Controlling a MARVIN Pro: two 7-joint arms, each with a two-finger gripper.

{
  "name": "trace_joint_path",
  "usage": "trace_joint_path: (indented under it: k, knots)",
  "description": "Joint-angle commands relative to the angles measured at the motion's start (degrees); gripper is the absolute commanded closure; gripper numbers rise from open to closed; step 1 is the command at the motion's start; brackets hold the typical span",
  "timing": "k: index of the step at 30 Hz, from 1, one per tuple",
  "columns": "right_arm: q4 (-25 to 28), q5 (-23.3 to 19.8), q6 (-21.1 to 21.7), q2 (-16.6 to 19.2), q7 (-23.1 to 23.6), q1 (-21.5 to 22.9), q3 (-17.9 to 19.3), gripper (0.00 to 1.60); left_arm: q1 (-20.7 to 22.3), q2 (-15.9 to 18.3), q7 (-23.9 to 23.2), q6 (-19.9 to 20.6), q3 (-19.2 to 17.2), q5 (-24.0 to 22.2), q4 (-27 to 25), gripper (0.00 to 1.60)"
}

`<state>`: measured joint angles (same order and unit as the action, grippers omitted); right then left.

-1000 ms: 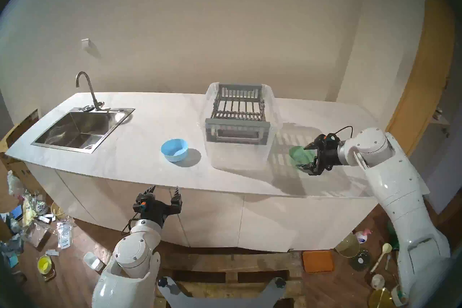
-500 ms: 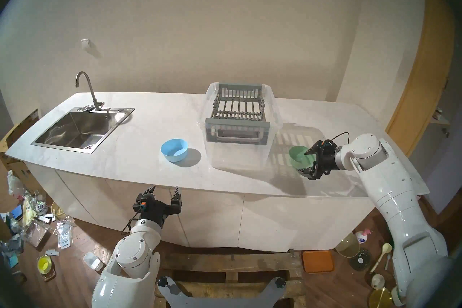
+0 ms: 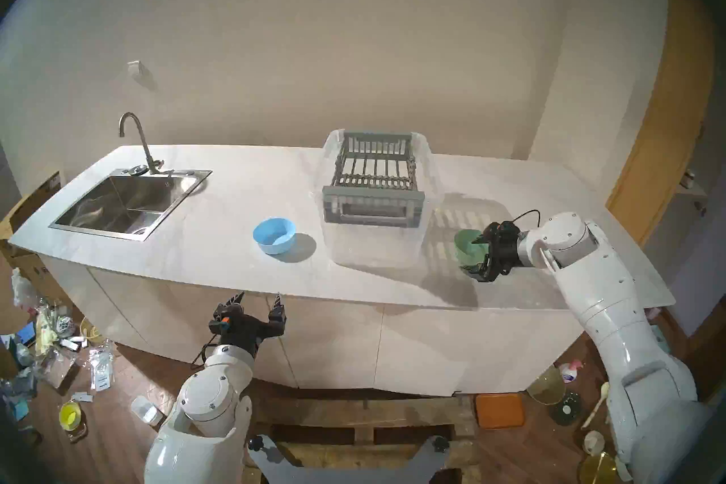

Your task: Place the plate or bowl neatly into the plate slot of the drying rack

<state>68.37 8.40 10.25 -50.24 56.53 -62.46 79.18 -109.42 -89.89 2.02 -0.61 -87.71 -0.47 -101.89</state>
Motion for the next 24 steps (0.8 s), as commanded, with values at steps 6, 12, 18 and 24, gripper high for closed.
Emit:
trace_joint_path:
  k: [6, 12, 18, 24]
  knots:
    - [-1.3, 0.8, -0.5, -0.9, -0.5, 3.2, -0.2, 0.0, 0.3, 0.0, -0.2, -0.3, 0.1, -0.1, -1.5, 0.0]
    - [-2.4, 0.8, -0.6, -1.7, -1.0, 3.0, 0.0, 0.0, 0.3, 0.0, -0.2, -0.3, 0.1, -0.2, -1.5, 0.0]
    - [-2.7, 1.0, -0.9, -2.0, -1.2, 2.5, 0.0, 0.0, 0.3, 0.0, -0.2, -0.3, 0.1, -0.2, -1.5, 0.0]
    - [-3.6, 1.0, -1.4, -2.2, -1.5, 2.3, 0.0, 0.0, 0.3, 0.0, -0.2, -0.3, 0.1, -0.2, -1.5, 0.0]
